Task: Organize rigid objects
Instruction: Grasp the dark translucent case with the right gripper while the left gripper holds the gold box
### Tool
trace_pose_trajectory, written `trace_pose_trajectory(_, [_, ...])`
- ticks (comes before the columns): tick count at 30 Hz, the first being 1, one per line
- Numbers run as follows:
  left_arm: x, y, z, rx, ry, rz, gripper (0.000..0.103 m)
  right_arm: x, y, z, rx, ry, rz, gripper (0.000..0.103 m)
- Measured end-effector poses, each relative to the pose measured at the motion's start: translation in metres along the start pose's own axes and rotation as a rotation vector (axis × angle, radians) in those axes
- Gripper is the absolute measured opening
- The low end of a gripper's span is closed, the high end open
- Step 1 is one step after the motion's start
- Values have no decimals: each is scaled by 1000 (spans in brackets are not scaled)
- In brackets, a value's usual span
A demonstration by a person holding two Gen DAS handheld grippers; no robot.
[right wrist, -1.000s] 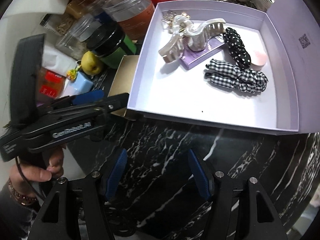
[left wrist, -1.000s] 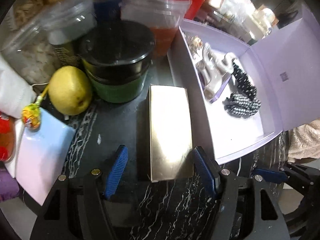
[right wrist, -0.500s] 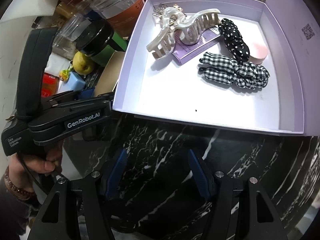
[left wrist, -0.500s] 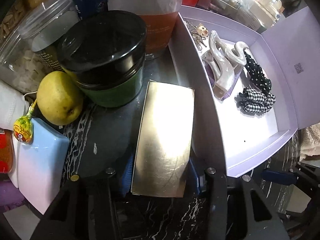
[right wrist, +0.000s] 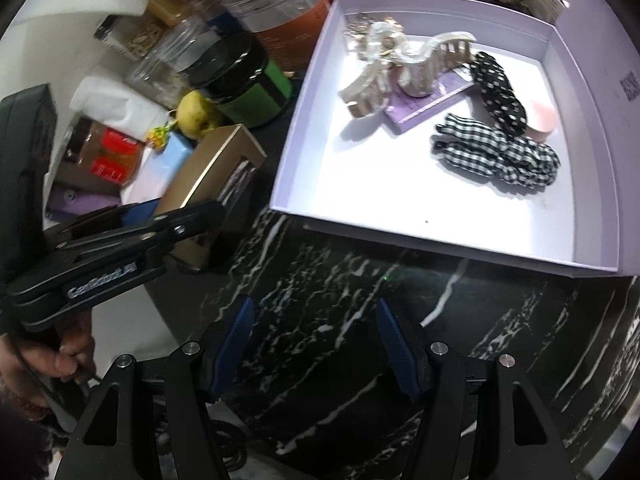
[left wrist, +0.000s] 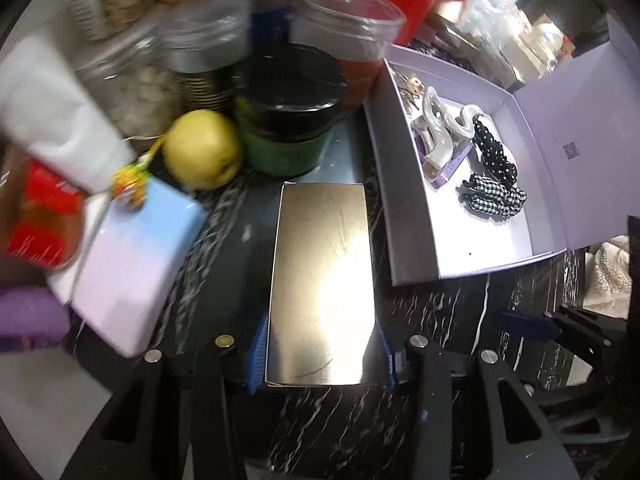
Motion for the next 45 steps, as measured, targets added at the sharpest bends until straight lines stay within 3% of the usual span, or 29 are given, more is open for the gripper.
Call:
trace_pose_trajectory(13, [-39, 44, -64, 99, -58, -126, 43, -57, 0, 9, -6, -88, -174, 64])
trace_pose_trajectory(18, [-57, 57, -67, 101, -71, -174, 43, -81, -2, 22, -14, -95, -232, 66])
trace_pose_trajectory(21, [-65, 63, -67, 111, -75, -194, 43, -93, -5, 32, -14, -76, -261, 74])
trace_pose_trajectory(25, [-74, 70, -69, 116, -87, -204, 43, -106, -10, 43, 2, -56, -284, 78])
trace_pose_trajectory(30, [-83, 77, -66, 109, -83, -240, 43, -122, -14, 58, -13, -47, -317, 78])
trace_pose_trajectory(36, [-87, 77, -65, 105, -91, -255, 43, -135, -18, 58, 32, 2, -361, 78])
trace_pose_trajectory(38, [-86, 77, -64, 103, -98, -245, 43, -137, -19, 57, 50, 24, -368, 71])
trace_pose_trajectory(40, [-85, 75, -64, 102, -101, -243, 43, -139, -19, 56, 69, 45, -388, 51])
trace_pose_trajectory(41, [-85, 75, -63, 102, -101, -244, 43, -140, -19, 55, 69, 42, -395, 47])
trace_pose_trajectory(45, [-83, 74, -63, 99, -103, -238, 43, -138, -16, 51, 58, 37, -403, 47])
Point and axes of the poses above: each gripper's, at about its wrist camera, not at the fingertips, and z roughly the way its jaws point, x to its right, y to its underside, the point moved 4 cm from there along z, roughly the way its jaws point, and after that the axes turned 14 degrees about y, right-handed, at the moved point
